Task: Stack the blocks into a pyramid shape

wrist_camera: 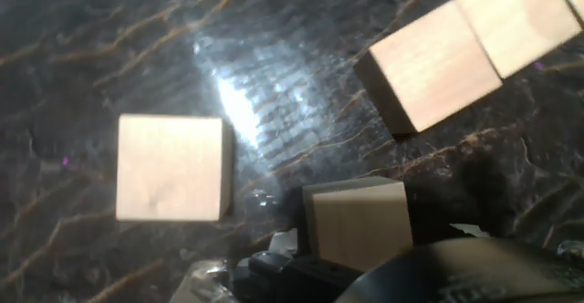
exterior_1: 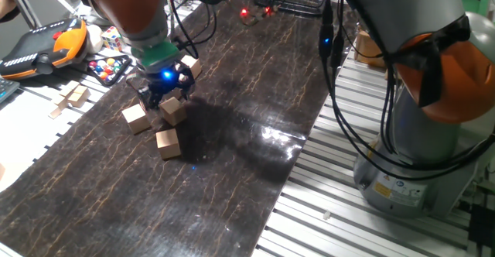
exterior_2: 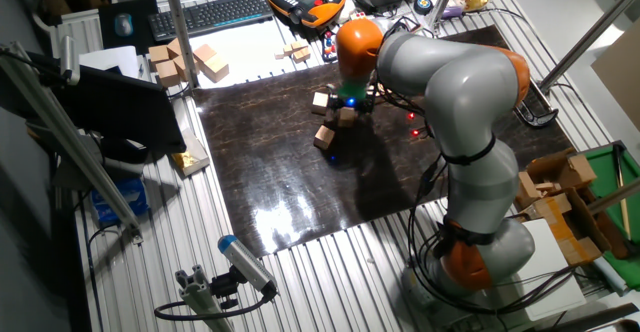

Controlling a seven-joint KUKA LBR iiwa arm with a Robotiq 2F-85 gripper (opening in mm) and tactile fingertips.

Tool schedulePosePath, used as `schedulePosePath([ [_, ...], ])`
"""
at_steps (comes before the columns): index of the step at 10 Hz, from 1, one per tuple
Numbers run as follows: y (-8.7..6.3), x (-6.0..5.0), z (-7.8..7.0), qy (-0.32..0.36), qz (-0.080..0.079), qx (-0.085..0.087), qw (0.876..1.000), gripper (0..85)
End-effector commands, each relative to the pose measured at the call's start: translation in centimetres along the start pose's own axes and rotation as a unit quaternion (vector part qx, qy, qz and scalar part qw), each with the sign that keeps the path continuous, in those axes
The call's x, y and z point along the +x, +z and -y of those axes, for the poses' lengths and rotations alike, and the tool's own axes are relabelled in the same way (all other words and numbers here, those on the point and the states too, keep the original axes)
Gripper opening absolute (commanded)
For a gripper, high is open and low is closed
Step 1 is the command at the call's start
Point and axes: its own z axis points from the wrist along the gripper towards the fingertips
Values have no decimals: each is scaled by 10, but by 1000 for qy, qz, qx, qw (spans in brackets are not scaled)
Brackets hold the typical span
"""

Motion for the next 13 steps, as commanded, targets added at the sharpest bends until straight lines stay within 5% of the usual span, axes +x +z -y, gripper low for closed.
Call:
schedulePosePath([
  [1, 2, 0, 0, -60, 4, -3, 998, 783],
  [4, 10, 0, 0, -50, 1, -7, 999, 767],
  [5, 12, 0, 0, -50, 1, -7, 999, 687],
  [6, 13, -1, 1, -55, -2, -7, 998, 523],
  [7, 13, -1, 1, -62, -8, -6, 998, 203],
  [8, 12, -1, 0, -60, -9, -5, 998, 7],
  [13, -14, -12, 0, -31, -3, 5, 1000, 7],
])
